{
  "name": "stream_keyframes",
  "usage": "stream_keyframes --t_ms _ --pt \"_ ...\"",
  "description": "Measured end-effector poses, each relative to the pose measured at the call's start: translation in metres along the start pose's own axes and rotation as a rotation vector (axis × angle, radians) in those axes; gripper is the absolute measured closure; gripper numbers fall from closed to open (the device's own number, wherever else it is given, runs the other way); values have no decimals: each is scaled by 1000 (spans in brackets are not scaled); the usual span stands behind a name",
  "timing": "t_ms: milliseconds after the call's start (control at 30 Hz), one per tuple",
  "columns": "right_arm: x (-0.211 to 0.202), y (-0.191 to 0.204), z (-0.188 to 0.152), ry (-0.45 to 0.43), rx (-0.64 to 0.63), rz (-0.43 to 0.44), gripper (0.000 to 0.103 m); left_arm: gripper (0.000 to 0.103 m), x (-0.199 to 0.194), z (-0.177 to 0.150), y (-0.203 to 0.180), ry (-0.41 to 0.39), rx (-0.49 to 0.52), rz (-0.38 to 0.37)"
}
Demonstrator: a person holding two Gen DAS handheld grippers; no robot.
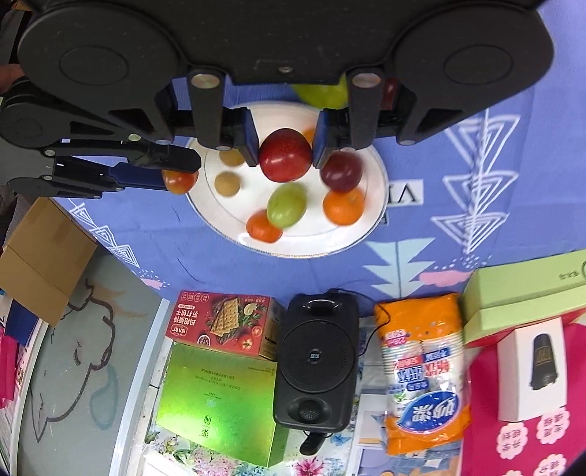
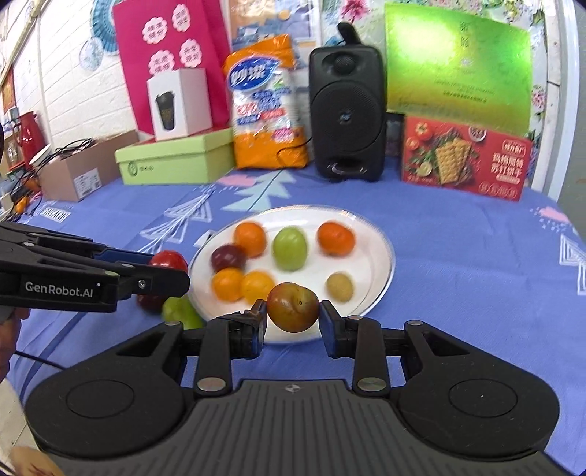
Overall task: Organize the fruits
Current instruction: 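Lower the red tomato onto the plate with the left tool while the right tool lowers the plum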
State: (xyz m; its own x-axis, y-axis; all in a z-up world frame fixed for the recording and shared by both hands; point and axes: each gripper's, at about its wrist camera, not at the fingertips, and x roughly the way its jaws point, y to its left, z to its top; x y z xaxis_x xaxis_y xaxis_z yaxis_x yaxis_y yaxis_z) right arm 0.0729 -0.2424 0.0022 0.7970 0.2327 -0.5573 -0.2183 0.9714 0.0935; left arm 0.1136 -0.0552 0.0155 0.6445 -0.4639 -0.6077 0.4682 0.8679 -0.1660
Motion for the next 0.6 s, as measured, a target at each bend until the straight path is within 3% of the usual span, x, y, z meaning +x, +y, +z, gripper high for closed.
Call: stream_keyframes --t_ms 600 --pt "51 -10 15 49 -46 54 49 0 65 23 11 72 46 12"
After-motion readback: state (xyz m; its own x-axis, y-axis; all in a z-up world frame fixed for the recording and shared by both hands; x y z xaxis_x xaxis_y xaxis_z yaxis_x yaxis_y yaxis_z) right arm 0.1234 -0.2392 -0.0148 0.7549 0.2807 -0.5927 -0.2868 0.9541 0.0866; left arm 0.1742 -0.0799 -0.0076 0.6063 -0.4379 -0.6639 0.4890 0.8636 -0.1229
